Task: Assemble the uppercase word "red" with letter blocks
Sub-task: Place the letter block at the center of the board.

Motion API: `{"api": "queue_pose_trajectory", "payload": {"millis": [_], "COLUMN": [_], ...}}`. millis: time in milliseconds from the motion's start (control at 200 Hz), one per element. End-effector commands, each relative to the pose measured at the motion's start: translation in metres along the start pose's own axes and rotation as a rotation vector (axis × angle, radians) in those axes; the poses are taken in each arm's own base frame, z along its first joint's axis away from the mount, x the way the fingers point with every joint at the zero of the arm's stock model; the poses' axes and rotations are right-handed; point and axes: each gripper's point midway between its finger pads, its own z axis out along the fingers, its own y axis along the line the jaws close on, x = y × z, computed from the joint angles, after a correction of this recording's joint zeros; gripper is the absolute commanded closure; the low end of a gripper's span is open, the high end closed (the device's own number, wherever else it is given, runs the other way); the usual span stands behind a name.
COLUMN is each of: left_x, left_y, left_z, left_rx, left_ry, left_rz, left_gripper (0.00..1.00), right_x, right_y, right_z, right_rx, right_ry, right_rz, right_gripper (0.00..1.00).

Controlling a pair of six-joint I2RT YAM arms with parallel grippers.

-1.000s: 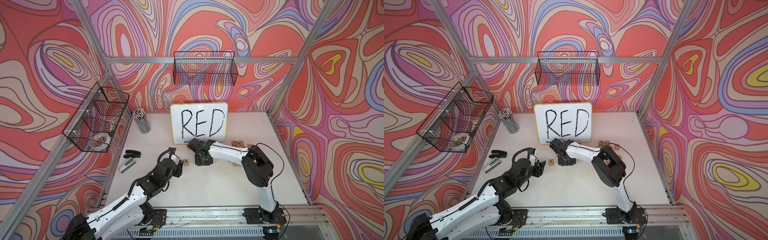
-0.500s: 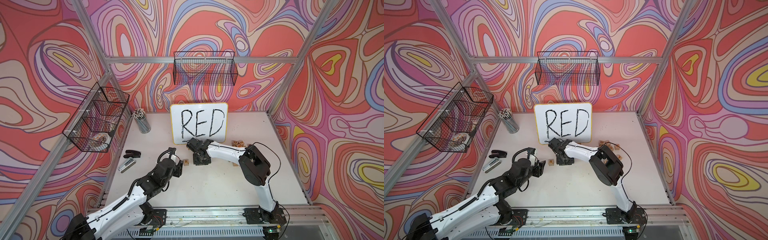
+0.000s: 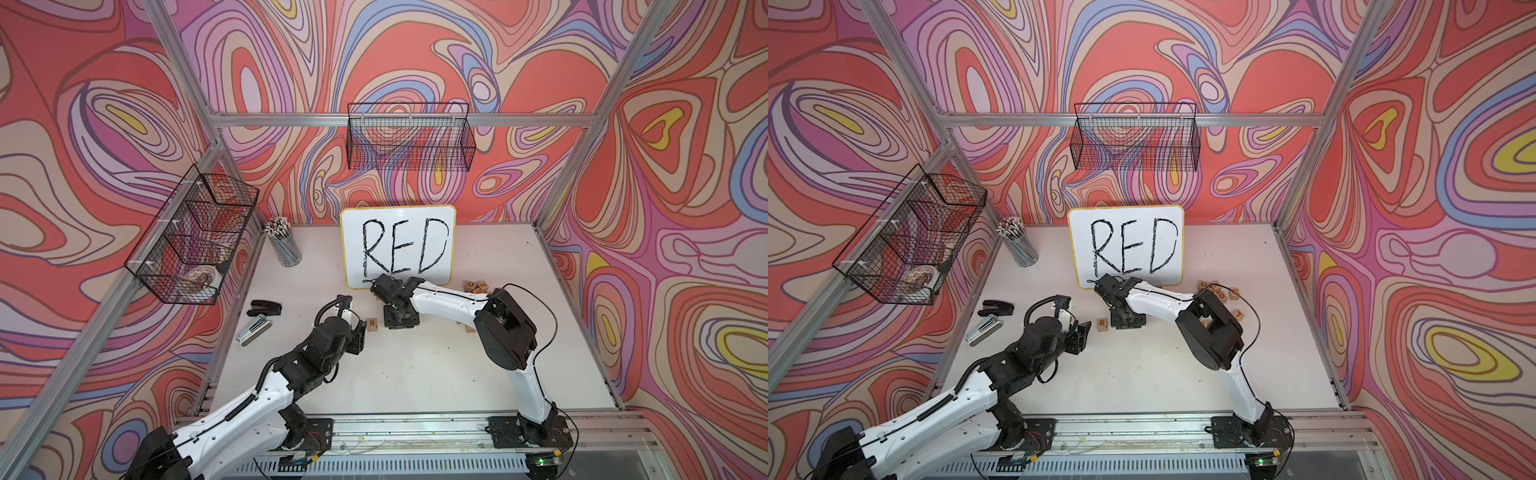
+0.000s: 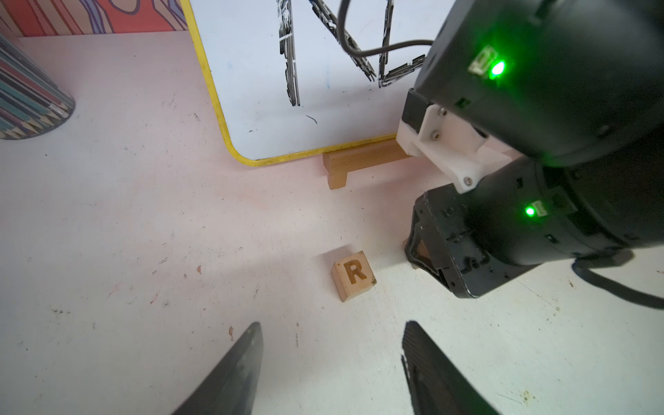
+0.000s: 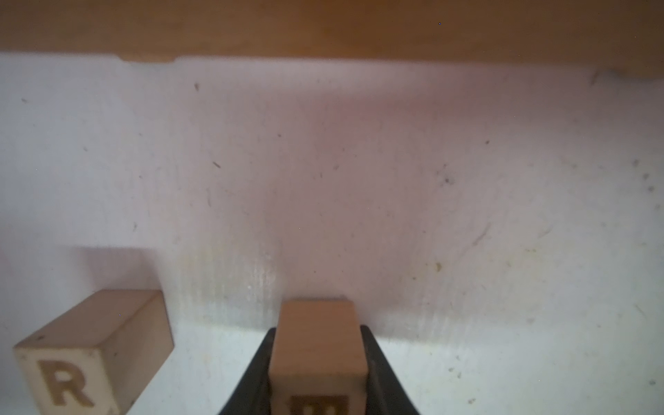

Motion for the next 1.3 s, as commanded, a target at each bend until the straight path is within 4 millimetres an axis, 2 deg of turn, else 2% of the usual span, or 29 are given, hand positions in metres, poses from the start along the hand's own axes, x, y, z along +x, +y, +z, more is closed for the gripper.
{"api": "queue_pose_trajectory", "payload": {"millis": [0, 260, 441, 751, 1052, 1187, 1297], "left_x": [0.011, 0.010, 0.008, 0.008, 0.006, 0.004, 0.004], "left_y": [0.008, 0.008, 0.007, 0.004, 0.005, 0.004, 0.002], "left_z": [0.002, 0.001, 0.000, 0.002, -0.001, 0.000, 0.000], "left_rx": [-0.031, -0.031, -0.027, -0.010, -0.009, -0.005, 0.002], "left_ry": [0.031, 0.027, 0.018, 0.012, -0.002, -0.004, -0.003], "left_rz": [-0.003, -0.003, -0.005, -0.010, -0.010, -0.008, -0.007], "left_gripper": [0.35, 0.35, 0.35, 0.35, 0.35, 0.35, 0.35], "right_x": [0.002, 0.000, -0.007, -0.010, -0.008, -0.008, -0.005], "right_y": [-0.001, -0.004, -0.002, 0.003, -0.011, -0.005, 0.000], "right_z": [0.006, 0.003, -0.012, -0.040, -0.065, -0.069, -0.061], "right_rx": [0.024, 0.041, 0.027, -0.042, -0.001, -0.035, -0.046], "right_ry": [0.014, 0.005, -0.028, -0.060, -0.080, -0.074, -0.053], "right_rz": [-0.012, -0.006, -0.002, -0.029, -0.085, -0.093, -0.238], "right_gripper": [0.64, 0.57, 0.54, 0.54, 0.57, 0.57, 0.58]}}
